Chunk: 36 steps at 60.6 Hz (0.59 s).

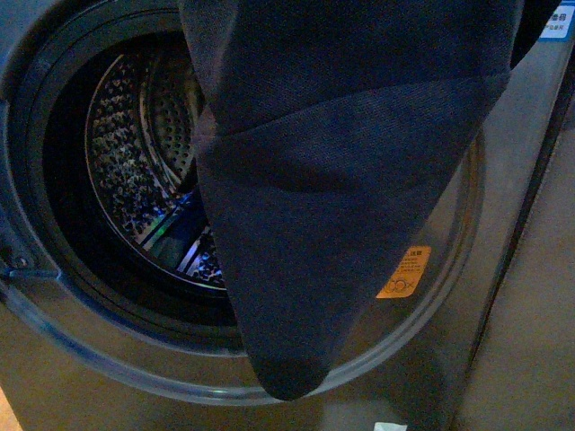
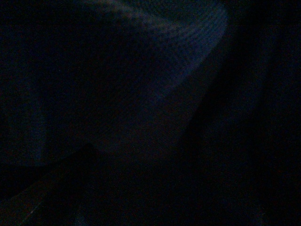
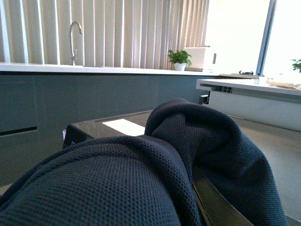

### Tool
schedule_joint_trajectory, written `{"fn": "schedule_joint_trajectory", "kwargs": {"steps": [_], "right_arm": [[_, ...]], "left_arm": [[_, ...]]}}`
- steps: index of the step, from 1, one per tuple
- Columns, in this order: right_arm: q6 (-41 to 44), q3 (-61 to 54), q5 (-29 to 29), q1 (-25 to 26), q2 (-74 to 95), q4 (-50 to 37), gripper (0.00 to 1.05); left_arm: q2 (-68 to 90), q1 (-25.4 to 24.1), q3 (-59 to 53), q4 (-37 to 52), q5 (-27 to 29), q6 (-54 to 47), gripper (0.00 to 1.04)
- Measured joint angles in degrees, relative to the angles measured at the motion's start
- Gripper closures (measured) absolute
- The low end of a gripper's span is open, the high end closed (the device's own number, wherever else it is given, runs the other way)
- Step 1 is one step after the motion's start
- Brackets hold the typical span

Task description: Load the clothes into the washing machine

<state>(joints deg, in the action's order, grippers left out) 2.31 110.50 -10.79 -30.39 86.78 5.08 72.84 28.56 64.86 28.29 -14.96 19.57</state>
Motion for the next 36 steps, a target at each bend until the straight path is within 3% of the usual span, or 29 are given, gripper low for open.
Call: {"fn": "schedule_joint_trajectory", "kwargs": {"steps": [22, 36], "right_arm": [[0.0, 0.0, 0.0, 0.0, 0.0, 0.0, 0.98], [0.0, 0.0, 0.1, 0.0, 0.0, 0.0, 0.98]], "left_arm": [[0.6, 8.5, 1.1, 0.2, 29.3, -22.0, 0.07], [2.6, 10.3, 3.6, 0.2, 36.5, -29.5, 0.07]]}}
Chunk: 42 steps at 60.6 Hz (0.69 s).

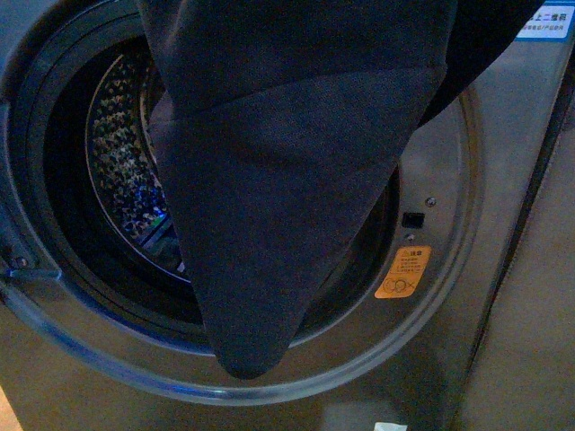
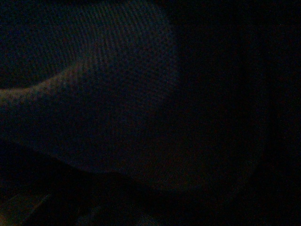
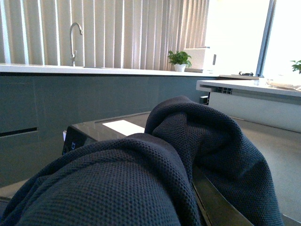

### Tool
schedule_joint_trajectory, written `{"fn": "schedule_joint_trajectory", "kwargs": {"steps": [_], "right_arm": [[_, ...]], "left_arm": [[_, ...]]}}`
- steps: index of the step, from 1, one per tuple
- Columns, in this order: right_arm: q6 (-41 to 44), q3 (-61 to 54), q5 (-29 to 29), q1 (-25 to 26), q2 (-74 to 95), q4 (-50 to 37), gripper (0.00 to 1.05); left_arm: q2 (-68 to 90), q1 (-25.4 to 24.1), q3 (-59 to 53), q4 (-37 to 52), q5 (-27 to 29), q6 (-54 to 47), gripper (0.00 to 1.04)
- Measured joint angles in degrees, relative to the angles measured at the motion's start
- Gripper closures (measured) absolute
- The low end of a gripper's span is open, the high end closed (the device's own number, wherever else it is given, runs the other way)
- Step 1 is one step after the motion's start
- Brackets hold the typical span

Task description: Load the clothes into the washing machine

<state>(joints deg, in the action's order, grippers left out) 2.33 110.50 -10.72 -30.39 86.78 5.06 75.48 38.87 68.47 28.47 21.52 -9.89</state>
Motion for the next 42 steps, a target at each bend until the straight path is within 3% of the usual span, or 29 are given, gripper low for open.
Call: {"fn": "schedule_joint_trajectory", "kwargs": {"steps": [18, 27, 37, 42], "right_arm": [[0.0, 0.0, 0.1, 0.0, 0.0, 0.0, 0.98], [0.0, 0.0, 0.1, 0.0, 0.0, 0.0, 0.98], [0.0, -0.2, 0.1, 0.0, 0.0, 0.0, 0.98], [0.0, -0.2, 0.0, 0.0, 0.0, 0.0, 0.97]], "left_arm": [[3.5, -1.7, 3.1, 0.4, -0.2, 0.6, 0.07], [2.6, -3.9, 1.3, 1.1, 0.4, 1.2, 0.38], [1.1, -9.8, -0.3, 1.6, 0.7, 5.3, 0.75], [0.2, -11.9, -1.0, 1.4, -0.3, 7.3, 0.87]]}}
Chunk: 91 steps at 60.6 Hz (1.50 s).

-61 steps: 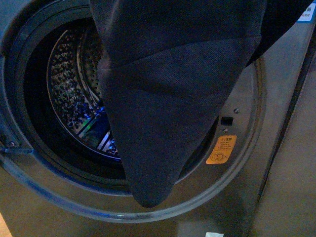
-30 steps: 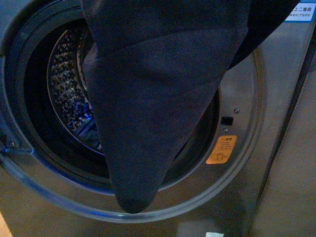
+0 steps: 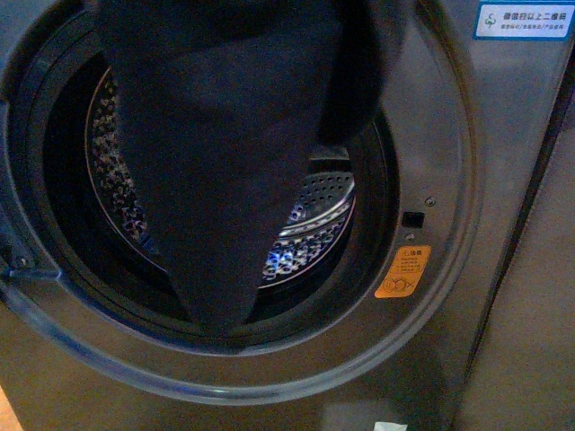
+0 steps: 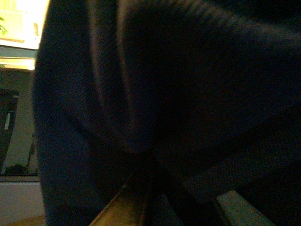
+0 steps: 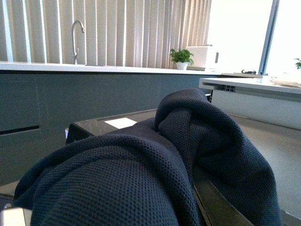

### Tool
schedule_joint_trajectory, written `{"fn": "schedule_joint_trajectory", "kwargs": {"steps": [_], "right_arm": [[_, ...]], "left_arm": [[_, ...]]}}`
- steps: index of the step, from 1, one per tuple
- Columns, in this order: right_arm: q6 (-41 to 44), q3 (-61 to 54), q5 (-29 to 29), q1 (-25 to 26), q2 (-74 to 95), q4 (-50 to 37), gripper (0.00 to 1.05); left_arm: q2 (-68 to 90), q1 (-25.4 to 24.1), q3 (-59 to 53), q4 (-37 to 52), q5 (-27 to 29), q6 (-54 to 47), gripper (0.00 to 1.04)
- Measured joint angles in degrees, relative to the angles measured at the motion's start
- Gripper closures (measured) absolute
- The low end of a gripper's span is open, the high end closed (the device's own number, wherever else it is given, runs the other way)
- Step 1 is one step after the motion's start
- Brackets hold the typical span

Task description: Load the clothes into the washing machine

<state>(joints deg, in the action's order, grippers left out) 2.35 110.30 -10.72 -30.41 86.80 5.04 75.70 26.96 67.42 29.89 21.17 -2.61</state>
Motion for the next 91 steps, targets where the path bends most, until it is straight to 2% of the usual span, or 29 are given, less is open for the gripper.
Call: {"fn": "schedule_joint_trajectory", "kwargs": {"steps": [3, 6, 27, 33, 56, 61, 65, 79, 91], "right_arm": [[0.0, 0.0, -0.1, 0.0, 0.0, 0.0, 0.89], [0.0, 0.0, -0.2, 0.0, 0.0, 0.0, 0.77], [0.1, 0.0, -0.2, 0.0, -0.2, 0.0, 0.17], [0.3, 0.0, -0.1, 0.0, -0.2, 0.0, 0.06], [1.4, -0.6, -0.3, 0.0, 0.1, 0.1, 0.07], [-0.7, -0.9, 5.1, -1.1, -0.4, 3.6, 0.07], [-3.4, -5.0, 8.7, -2.4, -2.9, 4.4, 0.07], [-7.8, -23.1, 9.2, -6.4, -15.6, 2.5, 0.07], [-12.3, -35.5, 8.7, -6.5, -26.7, 1.8, 0.07]], "left_arm": [[-0.4, -0.7, -0.4, -0.1, -0.4, 0.8, 0.92], [-1.5, -2.5, -2.0, 0.2, -1.4, 2.3, 1.00], [-6.3, -8.8, -11.3, 3.2, -9.9, 9.2, 1.00], [-7.1, -9.5, -13.1, 3.4, -11.0, 11.3, 1.00], [-8.8, -10.1, -18.3, 4.0, -14.3, 16.8, 1.00], [-8.7, -10.8, -18.3, 3.8, -15.0, 17.8, 1.00], [-8.1, -11.7, -18.3, 3.6, -15.2, 18.3, 1.00], [-4.7, -14.2, -18.3, 3.1, -15.4, 19.2, 1.00], [-1.4, -16.0, -18.3, 3.1, -15.4, 19.4, 1.00]]}}
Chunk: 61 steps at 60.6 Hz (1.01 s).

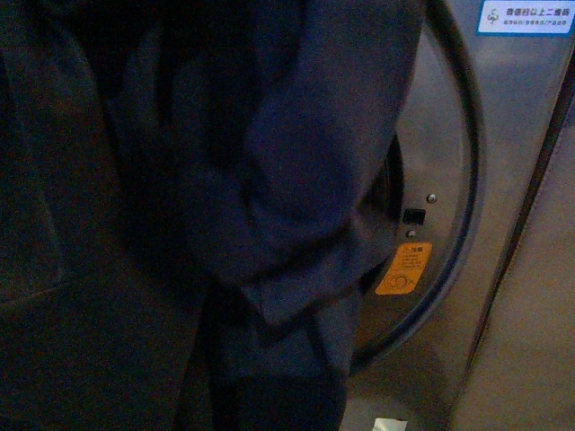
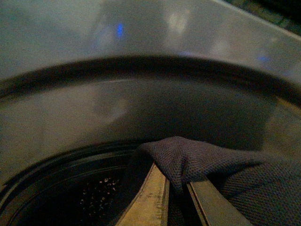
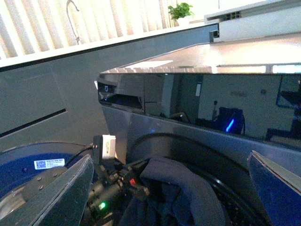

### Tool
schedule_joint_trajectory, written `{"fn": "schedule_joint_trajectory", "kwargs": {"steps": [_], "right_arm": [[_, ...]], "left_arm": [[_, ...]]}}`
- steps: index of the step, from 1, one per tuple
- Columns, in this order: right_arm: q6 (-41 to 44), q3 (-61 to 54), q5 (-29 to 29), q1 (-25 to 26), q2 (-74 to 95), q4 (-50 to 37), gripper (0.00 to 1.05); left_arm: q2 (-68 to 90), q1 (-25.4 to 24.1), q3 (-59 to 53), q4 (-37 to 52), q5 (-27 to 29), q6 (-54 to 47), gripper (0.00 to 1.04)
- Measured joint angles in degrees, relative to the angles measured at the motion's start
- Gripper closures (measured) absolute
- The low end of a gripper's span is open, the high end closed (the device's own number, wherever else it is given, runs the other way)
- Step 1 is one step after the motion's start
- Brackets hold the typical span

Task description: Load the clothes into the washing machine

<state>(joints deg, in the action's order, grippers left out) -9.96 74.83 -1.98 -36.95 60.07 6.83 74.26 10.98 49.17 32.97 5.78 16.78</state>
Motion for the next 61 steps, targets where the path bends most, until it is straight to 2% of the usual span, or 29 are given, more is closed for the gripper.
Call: {"fn": "schedule_joint_trajectory", "kwargs": {"steps": [4, 19, 24, 37, 46, 61], "right_arm": [[-1.3, -3.2, 0.4, 0.9, -2.2, -0.6, 0.07], [-10.1, -14.9, 1.0, 9.6, -6.9, -7.4, 0.07], [-11.5, -19.8, 4.2, 13.0, -9.0, -11.5, 0.07], [-12.0, -32.4, 8.1, 17.3, -11.7, -14.4, 0.07], [-12.5, -37.9, 9.4, 19.6, -12.0, -16.3, 0.07], [-12.8, -39.1, 9.4, 19.3, -12.7, -19.7, 0.07]], "left_arm": [[0.8, -0.3, 0.0, 0.1, 0.0, 0.0, 1.00], [3.0, -0.3, -1.5, 3.0, -0.5, 0.3, 1.00], [4.4, 0.7, -2.5, 4.9, -0.5, 0.2, 1.00], [10.7, 4.5, -4.5, 9.1, 0.2, 0.0, 1.00], [17.8, 5.9, -4.5, 14.4, 2.2, -0.5, 1.00], [30.3, 5.2, 1.4, 17.6, 3.3, -1.8, 1.00]]}}
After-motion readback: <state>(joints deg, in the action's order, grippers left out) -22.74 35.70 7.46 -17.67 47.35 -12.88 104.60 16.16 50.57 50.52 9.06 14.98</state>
